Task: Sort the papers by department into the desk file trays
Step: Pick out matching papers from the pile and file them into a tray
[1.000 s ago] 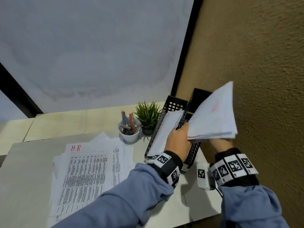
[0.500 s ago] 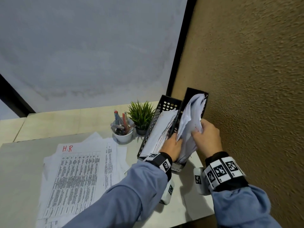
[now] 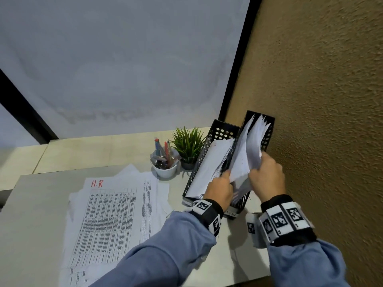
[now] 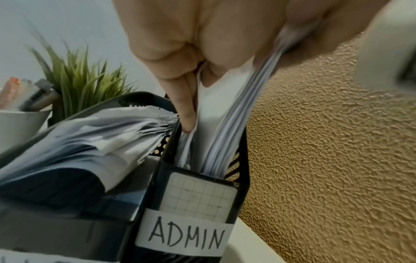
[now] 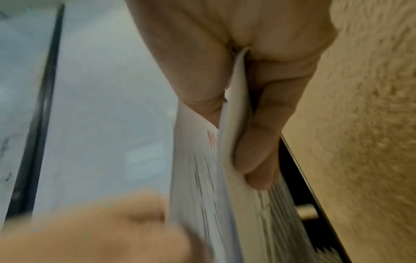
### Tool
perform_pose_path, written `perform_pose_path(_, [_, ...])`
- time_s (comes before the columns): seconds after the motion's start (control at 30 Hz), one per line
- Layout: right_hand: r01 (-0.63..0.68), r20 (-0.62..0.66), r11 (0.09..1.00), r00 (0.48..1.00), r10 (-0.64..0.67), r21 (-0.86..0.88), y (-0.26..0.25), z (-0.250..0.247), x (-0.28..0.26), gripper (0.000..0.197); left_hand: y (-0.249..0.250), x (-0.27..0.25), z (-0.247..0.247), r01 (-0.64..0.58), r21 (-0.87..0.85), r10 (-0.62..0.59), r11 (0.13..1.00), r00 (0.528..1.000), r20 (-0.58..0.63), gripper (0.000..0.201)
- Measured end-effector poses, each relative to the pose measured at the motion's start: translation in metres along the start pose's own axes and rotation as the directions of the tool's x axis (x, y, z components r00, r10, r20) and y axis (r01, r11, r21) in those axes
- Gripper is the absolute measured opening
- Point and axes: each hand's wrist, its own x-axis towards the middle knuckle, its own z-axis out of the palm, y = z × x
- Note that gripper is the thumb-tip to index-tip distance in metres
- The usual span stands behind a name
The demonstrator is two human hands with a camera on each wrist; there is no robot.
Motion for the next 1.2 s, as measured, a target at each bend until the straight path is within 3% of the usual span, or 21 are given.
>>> perform_pose_path(0.17, [0.164,-0.075,0.986,0.983,-0.167,-0.039,-0.025,-0.058,-0.007,0.027,0.003,0.002,0.004,0.017,-0.017,-0.017,1.000,1.000,0.006,0.040])
perform_pose_path(0.27, [0.188,-0.084,0.982,0.979,-0.188,-0.003,-0.033,-0.072,-0.011,0.025,0.004,0.004,0.006,0.024,-0.081,-0.026,0.996,1.000,-0.016,0.040])
perform_pose_path(0.47, [0.061,0.015,0.994,0.998,-0.060,-0.087,-0.019,-0.022,0.004,0.024,0.008,-0.006,0.000,-0.133,-0.144,0.128,0.981,0.991,-0.041,0.039])
perform_pose_path(0.57, [-0.012,0.090,0.997,0.996,0.018,-0.074,-0.003,0.007,0.011,0.027,0.010,-0.005,-0.001,-0.170,-0.096,0.172,0.981,0.985,0.012,0.042])
perform_pose_path(0.67, [-0.061,0.130,0.997,0.989,0.067,-0.053,0.004,0.018,0.013,0.032,0.009,-0.001,-0.004,-0.159,-0.034,0.161,0.987,0.984,0.078,0.053])
perform_pose_path(0.8, [-0.109,0.164,0.994,0.981,0.104,0.025,0.007,0.026,0.012,0.037,0.004,0.005,-0.006,-0.112,0.104,0.098,0.988,0.987,0.130,0.038])
perform_pose_path(0.87, [-0.086,0.126,0.996,0.989,0.080,0.041,0.008,0.025,0.010,0.034,0.006,0.005,-0.011,-0.079,0.213,0.054,0.974,0.991,0.120,0.033])
perform_pose_path(1.0, [-0.026,-0.029,0.999,0.999,0.027,0.029,0.000,0.010,0.006,0.030,0.015,0.004,-0.018,-0.099,0.258,0.088,0.961,0.995,0.054,0.027])
perform_pose_path(1.2, [-0.076,-0.008,0.995,0.997,0.076,-0.063,-0.010,0.013,0.010,0.030,0.018,0.018,-0.017,-0.073,0.263,0.023,0.962,0.982,0.186,0.026])
